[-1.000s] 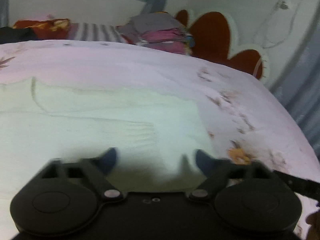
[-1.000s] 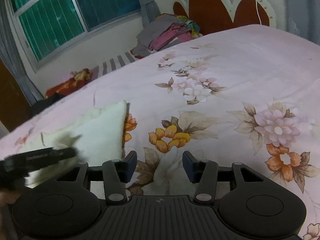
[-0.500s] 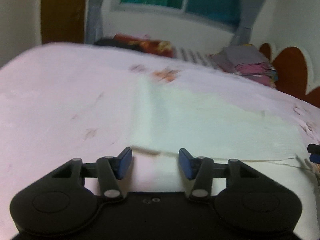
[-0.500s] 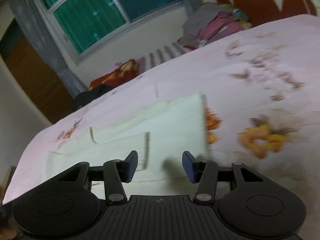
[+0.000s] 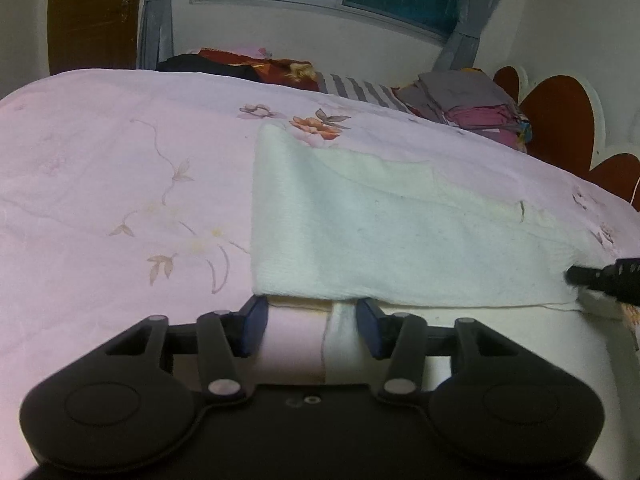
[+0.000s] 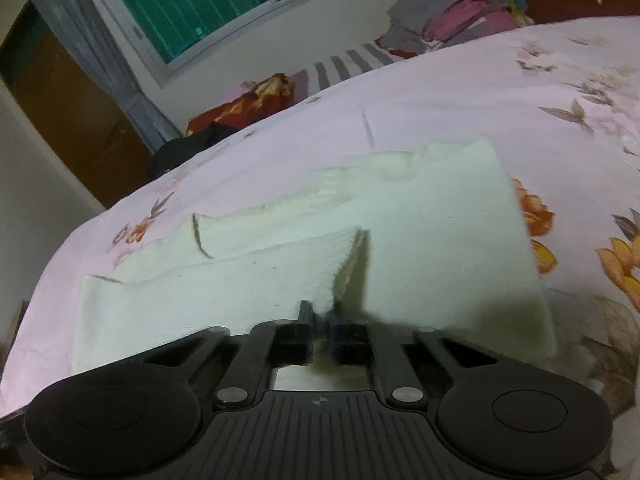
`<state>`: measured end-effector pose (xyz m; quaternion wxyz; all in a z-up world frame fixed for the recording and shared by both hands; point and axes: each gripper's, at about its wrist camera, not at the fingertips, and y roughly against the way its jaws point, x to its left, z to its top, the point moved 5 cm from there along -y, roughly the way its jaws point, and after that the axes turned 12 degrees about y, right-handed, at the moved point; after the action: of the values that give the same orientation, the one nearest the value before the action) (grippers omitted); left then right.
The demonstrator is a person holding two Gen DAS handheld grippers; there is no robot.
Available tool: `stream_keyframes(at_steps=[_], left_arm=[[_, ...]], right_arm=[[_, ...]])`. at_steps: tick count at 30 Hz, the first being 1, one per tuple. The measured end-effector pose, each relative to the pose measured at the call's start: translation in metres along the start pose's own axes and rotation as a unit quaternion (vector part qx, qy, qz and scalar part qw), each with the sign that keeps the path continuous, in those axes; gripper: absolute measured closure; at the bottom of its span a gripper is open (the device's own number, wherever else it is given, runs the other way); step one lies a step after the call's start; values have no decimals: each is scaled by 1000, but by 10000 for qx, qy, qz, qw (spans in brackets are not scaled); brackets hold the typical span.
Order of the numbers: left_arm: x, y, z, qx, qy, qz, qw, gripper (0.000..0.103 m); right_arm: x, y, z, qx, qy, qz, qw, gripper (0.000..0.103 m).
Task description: Fold small clothes
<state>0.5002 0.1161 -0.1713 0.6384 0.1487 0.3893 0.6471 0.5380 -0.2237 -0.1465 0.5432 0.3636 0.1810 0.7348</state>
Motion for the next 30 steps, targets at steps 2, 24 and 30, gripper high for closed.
stream_keyframes(at_steps=[2, 24, 30], left_arm=[[2, 0, 2, 7, 13, -15, 10000, 61], [5, 0, 7, 134, -22, -56, 9999, 67], [8, 2, 8, 198, -79, -242, 9995, 54]], right_arm=[[6, 8, 7, -200, 213, -98, 9995, 98], [-48, 65, -12, -497, -70, -930, 9944, 98], [-50, 48, -20, -367, 20, -1047, 9938, 97]])
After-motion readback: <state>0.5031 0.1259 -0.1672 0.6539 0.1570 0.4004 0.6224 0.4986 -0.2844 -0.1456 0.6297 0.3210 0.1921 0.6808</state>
